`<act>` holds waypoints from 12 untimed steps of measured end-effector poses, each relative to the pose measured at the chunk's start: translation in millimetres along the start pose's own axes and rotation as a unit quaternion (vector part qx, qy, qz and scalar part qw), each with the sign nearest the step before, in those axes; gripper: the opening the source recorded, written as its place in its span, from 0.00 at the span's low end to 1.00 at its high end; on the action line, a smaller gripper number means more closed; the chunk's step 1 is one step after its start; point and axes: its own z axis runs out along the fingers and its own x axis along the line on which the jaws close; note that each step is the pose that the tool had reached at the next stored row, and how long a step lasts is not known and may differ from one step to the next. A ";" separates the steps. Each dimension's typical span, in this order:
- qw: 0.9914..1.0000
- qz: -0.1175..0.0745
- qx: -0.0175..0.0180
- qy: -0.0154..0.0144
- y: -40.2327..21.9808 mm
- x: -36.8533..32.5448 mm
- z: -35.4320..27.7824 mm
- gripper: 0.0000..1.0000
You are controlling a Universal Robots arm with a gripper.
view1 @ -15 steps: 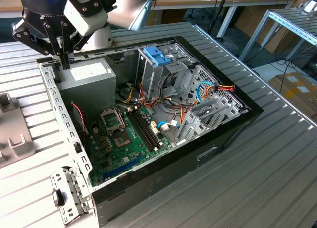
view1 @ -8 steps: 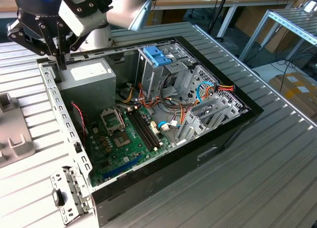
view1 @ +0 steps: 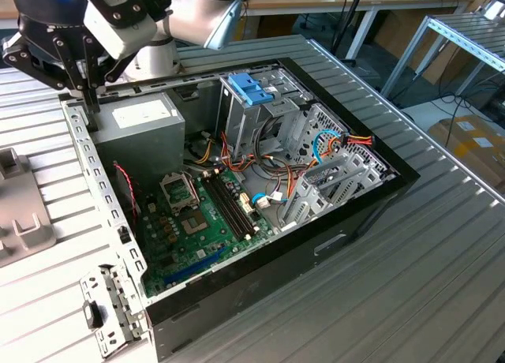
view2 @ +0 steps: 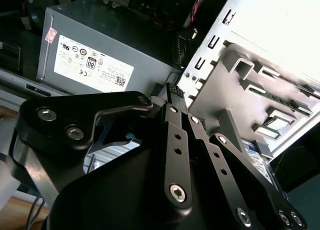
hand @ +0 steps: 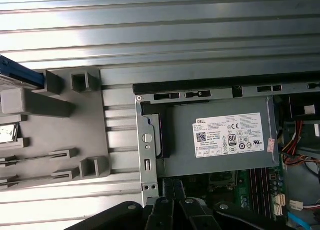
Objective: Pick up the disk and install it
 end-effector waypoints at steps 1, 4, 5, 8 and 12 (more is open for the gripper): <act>1.000 0.000 0.000 0.000 -0.1 0.9 0.0 0.11; 1.000 0.000 0.000 0.000 -0.2 2.9 -0.1 0.11; 1.000 0.000 0.000 0.000 -0.3 3.5 -0.1 0.11; 1.000 0.000 0.000 0.000 -0.4 5.7 -0.2 0.11; 1.000 0.000 0.000 0.000 -0.7 9.1 -0.3 0.11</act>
